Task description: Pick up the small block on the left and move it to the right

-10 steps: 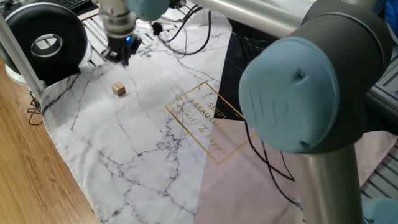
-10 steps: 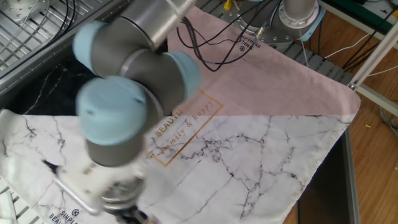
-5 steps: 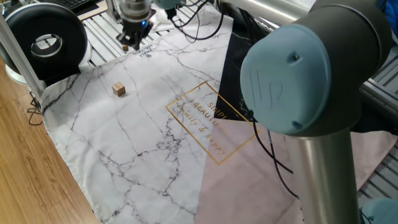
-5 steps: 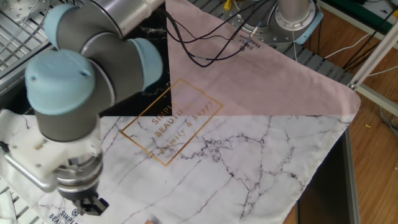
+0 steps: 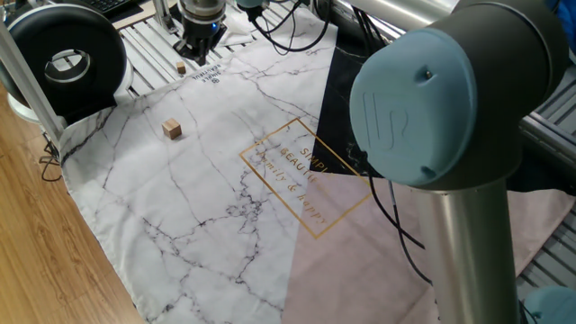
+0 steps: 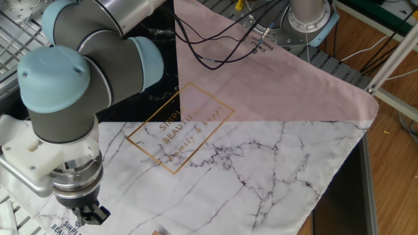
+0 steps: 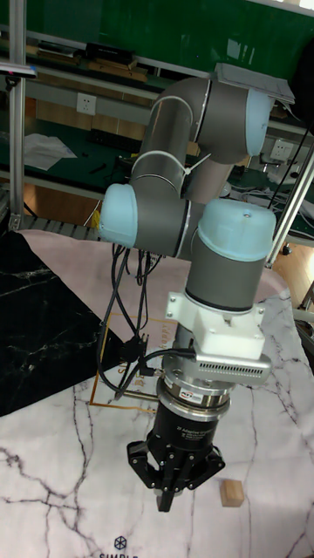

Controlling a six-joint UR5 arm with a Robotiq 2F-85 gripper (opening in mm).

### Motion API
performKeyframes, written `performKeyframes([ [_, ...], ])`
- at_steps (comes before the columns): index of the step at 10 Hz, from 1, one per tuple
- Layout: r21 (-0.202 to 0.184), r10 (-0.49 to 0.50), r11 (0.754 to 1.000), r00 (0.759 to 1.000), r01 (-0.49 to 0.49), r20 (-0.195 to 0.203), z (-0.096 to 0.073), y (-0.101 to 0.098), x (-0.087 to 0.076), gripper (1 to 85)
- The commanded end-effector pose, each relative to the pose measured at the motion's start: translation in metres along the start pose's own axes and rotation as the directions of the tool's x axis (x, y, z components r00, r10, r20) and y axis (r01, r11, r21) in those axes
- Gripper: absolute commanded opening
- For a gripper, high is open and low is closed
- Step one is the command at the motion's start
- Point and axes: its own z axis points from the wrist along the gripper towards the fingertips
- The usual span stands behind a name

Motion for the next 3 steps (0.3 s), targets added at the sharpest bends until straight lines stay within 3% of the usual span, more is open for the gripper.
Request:
performKeyframes([
  [1,-0.006,0.009,1.0,1.0,-0.009,-0.003,-0.001,-0.0012,0.0018,1.0],
  [3,-0.005,0.012,1.0,1.0,-0.012,-0.006,-0.0005,-0.0009,0.0033,1.0],
])
